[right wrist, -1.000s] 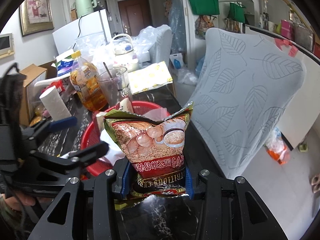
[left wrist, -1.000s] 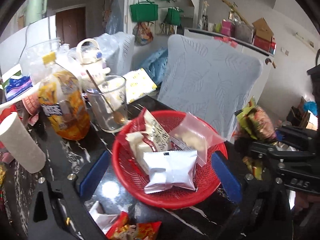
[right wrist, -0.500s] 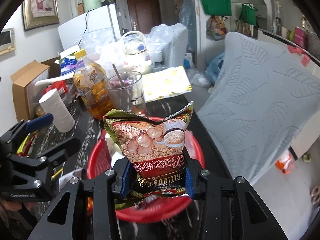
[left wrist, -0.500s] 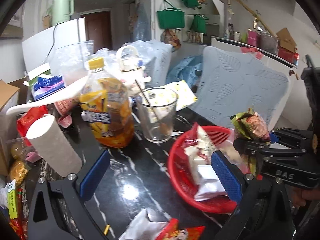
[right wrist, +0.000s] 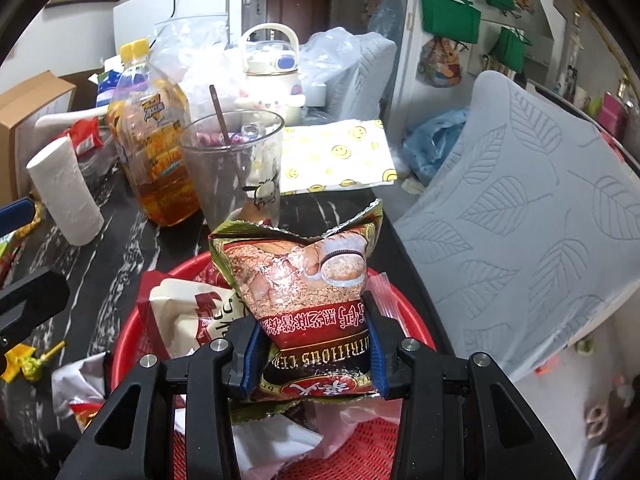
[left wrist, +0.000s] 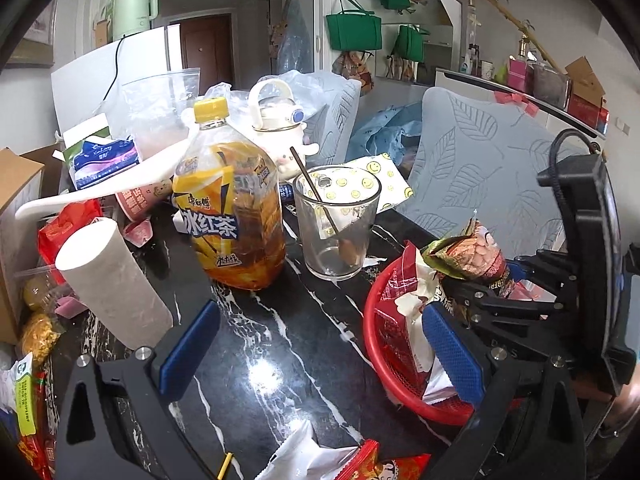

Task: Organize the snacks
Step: 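Lower both packets into the red basket and open both tools, then withdraw both tools from the basket back over the table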

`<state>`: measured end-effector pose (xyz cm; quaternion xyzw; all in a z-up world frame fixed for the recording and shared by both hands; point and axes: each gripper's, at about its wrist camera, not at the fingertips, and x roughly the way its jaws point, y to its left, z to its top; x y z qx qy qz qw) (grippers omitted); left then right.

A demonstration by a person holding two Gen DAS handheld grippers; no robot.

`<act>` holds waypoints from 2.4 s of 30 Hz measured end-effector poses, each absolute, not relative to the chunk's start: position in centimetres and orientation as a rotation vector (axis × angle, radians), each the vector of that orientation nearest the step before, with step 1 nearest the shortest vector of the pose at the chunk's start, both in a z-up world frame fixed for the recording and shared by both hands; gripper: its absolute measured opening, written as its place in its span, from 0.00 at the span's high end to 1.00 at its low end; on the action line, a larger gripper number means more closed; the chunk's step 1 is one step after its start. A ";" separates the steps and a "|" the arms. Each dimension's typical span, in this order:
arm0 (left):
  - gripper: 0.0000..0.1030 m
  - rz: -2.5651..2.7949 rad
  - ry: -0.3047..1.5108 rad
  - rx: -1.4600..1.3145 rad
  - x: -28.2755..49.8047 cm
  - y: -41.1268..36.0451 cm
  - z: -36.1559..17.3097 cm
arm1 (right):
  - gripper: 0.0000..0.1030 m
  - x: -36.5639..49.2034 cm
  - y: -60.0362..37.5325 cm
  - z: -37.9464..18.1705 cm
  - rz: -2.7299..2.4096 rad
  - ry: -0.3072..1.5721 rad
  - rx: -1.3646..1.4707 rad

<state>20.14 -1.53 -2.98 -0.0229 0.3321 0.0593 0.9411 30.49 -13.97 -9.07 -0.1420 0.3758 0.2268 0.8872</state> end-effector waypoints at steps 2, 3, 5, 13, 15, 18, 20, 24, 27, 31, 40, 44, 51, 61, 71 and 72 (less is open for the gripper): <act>0.01 0.118 0.677 -0.044 20.2 -1.6 -2.9 | 0.58 30.4 -13.9 -8.9 0.494 0.781 -0.298; 0.01 0.118 0.679 -0.043 20.2 -1.7 -2.9 | 0.57 30.2 -13.9 -8.8 0.508 0.786 -0.301; 0.01 0.119 0.681 -0.039 20.2 -1.8 -2.9 | 0.40 29.9 -13.9 -8.6 0.519 0.785 -0.313; 0.01 0.120 0.674 -0.025 19.9 -2.1 -2.6 | 0.21 28.7 -14.4 -7.9 0.545 0.772 -0.296; 0.01 0.116 0.673 -0.027 19.8 -2.1 -2.5 | 0.21 28.6 -14.6 -7.6 0.540 0.768 -0.287; 0.01 0.115 0.676 -0.022 19.7 -2.4 -2.5 | 0.21 28.5 -14.9 -7.2 0.526 0.766 -0.269; 0.01 0.113 0.673 -0.016 19.7 -2.6 -2.3 | 0.21 28.3 -15.2 -7.1 0.515 0.768 -0.258; 0.01 0.095 0.654 -0.014 19.3 -3.2 -1.4 | 0.21 27.5 -15.8 -6.4 0.497 0.761 -0.248; 0.01 0.086 0.627 -0.009 18.8 -3.7 -0.4 | 0.21 26.6 -16.3 -5.5 0.478 0.746 -0.243; 0.01 0.073 0.596 0.008 17.7 -4.6 1.3 | 0.21 25.2 -17.3 -3.7 0.458 0.718 -0.226; 0.01 0.053 0.522 0.045 13.6 -6.6 4.9 | 0.21 21.2 -19.3 0.5 0.427 0.627 -0.202; 0.01 0.044 0.494 0.048 11.7 -7.1 6.2 | 0.21 19.1 -20.0 2.0 0.417 0.594 -0.196; 0.01 0.027 0.463 0.053 7.9 -8.1 7.5 | 0.21 15.1 -21.5 3.9 0.400 0.559 -0.171; 0.01 0.010 0.476 0.044 3.1 -8.3 6.8 | 0.21 9.8 -22.7 3.8 0.407 0.560 -0.143; 0.01 0.029 0.552 0.004 -0.7 -7.5 3.6 | 0.21 5.6 -22.2 1.0 0.433 0.612 -0.125; 0.01 0.031 0.562 0.001 -1.1 -7.4 3.2 | 0.21 5.4 -22.1 0.7 0.435 0.617 -0.124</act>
